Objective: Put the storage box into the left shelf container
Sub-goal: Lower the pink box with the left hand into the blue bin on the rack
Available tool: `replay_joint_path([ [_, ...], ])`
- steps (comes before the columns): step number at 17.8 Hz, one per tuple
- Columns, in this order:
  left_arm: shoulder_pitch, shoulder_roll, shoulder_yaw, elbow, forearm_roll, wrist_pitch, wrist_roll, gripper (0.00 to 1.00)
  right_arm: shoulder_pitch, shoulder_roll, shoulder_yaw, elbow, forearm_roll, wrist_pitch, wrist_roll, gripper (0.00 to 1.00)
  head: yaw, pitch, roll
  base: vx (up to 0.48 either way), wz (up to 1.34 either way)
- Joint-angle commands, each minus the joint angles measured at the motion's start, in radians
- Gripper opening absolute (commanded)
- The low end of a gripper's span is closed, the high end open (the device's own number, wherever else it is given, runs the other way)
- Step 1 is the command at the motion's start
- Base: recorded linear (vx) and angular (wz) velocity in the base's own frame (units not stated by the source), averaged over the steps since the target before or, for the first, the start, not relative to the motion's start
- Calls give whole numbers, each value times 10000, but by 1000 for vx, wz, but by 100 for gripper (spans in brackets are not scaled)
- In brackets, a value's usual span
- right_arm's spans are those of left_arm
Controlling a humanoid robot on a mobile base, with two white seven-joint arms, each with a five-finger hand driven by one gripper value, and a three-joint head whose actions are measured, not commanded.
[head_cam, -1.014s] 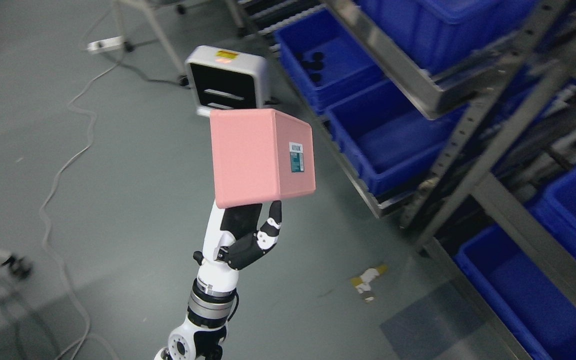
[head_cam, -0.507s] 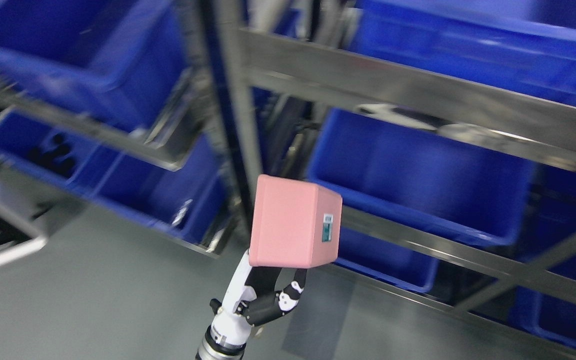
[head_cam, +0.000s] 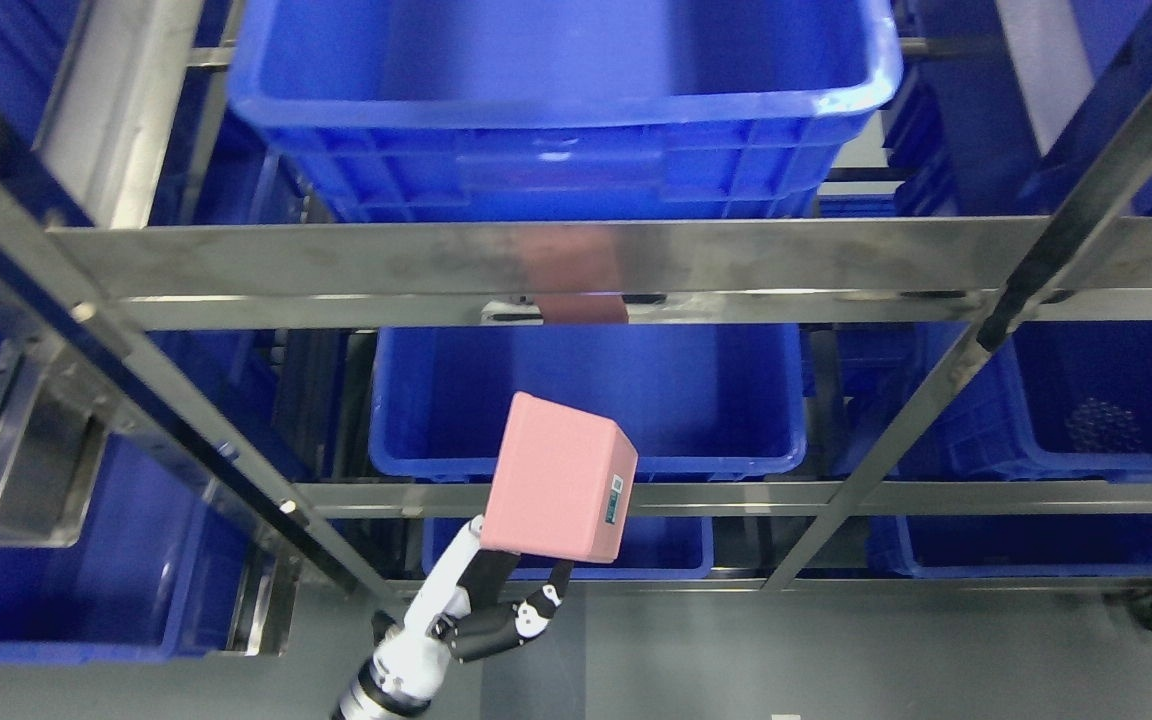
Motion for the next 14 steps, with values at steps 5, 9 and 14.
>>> replay_joint_path([
  [5,-5073,701,1924,5070,-4337,656,-1299,3,92,-175,-46,-175,15,-8,2,100,0,0,0,74,-233],
  [9,-6627,43,1802,6562,-6162,641,-1346,4,92,-175,-46,-175,15,-8,2,100,0,0,0,24,-49],
  [14,-6875,-782,1832,7807,-7915,487,-1193,18,92,-175,-46,-175,15,-8,2,100,0,0,0,0,0],
])
